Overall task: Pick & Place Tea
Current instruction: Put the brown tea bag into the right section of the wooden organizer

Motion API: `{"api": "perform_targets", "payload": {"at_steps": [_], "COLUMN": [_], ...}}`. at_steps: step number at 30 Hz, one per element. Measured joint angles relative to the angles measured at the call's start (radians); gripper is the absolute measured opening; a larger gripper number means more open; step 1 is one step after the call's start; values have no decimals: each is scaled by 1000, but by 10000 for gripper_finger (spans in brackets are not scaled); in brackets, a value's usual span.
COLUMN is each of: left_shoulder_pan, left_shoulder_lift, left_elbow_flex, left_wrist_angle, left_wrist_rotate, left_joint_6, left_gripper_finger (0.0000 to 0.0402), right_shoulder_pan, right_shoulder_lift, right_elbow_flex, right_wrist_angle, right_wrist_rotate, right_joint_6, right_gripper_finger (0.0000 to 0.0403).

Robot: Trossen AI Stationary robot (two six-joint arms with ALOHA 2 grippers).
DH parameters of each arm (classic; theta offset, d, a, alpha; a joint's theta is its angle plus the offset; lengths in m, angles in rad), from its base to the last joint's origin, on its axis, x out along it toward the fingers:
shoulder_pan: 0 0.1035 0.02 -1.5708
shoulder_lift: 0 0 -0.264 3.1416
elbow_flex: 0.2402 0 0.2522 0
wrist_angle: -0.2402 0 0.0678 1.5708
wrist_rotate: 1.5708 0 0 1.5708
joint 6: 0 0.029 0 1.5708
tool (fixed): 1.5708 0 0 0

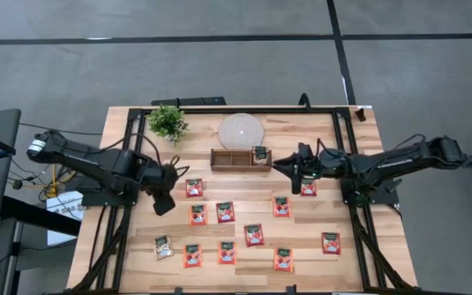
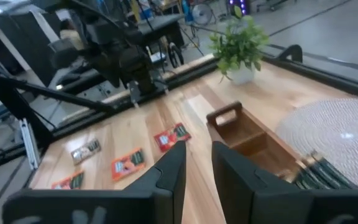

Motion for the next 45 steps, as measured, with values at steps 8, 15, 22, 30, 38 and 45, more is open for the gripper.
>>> {"api": "perform_targets", "payload": {"at_steps": [8, 15, 22, 30, 38, 45], "left_shoulder_pan": [-149, -241, -311, -422, -482, -501], "left_shoulder_lift": [0, 7, 52, 131, 223, 248], "left_elbow_flex": [-73, -208, -223, -223, -223, -223], "left_wrist_angle": [39, 205, 246, 354, 432, 453], "left_wrist_rotate": [0, 35, 103, 139, 139, 139], "left_joint_6": [-214, -357, -422, -476, -502, -502], "left_gripper_finger": [1, 1, 1, 1, 1, 1], "right_shoulder_pan": [0, 0, 0, 0, 0, 0], "right_shoulder_lift": [-41, -41, -41, -41, -41, -41], "right_elbow_flex": [0, 0, 0, 0, 0, 0], "right_wrist_angle": [-74, -74, -81, -81, -81, -80], "right_wrist_rotate": [-19, -54, -56, -56, -56, -88], "right_joint_6": [10, 10, 11, 10, 10, 10], "right_gripper_finger": [71, 71, 71, 71, 71, 71]}}
